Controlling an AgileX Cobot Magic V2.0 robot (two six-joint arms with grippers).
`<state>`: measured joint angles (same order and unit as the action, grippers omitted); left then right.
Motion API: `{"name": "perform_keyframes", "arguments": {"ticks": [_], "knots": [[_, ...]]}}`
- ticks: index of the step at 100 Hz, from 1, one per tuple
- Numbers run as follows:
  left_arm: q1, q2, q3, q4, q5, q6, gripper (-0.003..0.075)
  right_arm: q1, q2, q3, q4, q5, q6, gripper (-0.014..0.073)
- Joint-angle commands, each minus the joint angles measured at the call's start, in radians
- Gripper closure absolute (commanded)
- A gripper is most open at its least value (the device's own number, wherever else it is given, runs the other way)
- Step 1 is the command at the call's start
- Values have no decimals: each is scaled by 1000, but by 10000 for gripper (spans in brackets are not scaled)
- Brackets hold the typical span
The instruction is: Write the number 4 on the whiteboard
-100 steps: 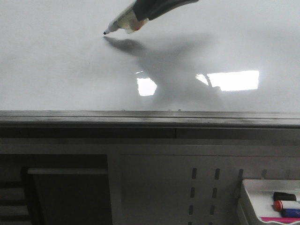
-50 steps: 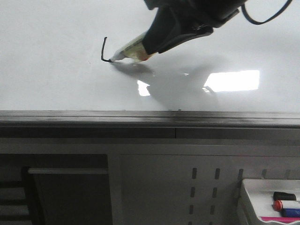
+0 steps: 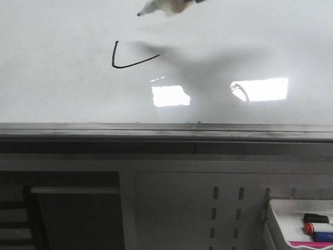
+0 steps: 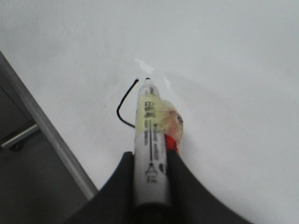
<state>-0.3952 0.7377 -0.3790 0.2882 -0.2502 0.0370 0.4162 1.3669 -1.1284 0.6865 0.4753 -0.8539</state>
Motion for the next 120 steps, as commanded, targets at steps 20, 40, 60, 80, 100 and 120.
{"name": "perform_keyframes", "arguments": {"ticks": [20,40,60,80,100,120], "knots": [[1,-4,-25,-17,-76,-8,281,-1,61,-86,4,-1,-5,658],[1,-4,-25,-15,-76,-8,280,-1,60,34,10,119,6,658],[1,-4,-25,-12,-72,-8,280,-1,45,101,17,88,4,658],[-39,-2,-25,109,-86,-8,280,9,6,63,29,159,4,658],[-215,124,-25,301,-87,-8,281,125,-14,27,-6,174,-22,658],[-283,275,-45,293,-81,-8,281,253,-14,-7,-120,209,31,658]]}}
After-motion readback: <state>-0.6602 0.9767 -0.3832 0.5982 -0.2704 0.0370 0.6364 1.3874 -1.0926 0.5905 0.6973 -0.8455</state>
